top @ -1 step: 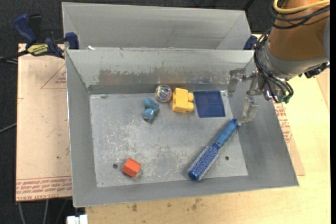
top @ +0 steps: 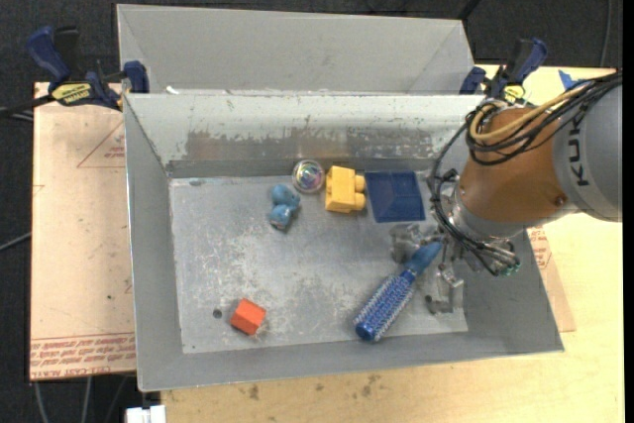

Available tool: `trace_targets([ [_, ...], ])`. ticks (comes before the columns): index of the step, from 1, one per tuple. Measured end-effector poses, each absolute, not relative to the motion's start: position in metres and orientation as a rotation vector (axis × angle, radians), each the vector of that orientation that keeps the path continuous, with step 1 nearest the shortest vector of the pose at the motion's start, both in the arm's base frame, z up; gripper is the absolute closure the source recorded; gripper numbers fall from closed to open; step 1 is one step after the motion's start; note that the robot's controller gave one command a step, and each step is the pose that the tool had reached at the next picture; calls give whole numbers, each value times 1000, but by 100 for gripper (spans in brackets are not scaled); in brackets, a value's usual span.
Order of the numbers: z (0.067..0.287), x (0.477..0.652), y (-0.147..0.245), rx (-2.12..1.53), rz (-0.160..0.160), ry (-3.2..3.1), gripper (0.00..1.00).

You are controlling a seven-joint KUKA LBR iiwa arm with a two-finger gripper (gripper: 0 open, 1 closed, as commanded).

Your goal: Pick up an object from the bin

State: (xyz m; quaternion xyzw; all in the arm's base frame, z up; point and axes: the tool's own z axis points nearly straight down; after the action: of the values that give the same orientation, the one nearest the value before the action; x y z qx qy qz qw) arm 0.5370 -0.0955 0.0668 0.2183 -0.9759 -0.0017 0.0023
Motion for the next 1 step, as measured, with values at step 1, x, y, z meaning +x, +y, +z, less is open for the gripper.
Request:
trace_targets([
  [1,101,502,-39,726,-8,-3056,0],
])
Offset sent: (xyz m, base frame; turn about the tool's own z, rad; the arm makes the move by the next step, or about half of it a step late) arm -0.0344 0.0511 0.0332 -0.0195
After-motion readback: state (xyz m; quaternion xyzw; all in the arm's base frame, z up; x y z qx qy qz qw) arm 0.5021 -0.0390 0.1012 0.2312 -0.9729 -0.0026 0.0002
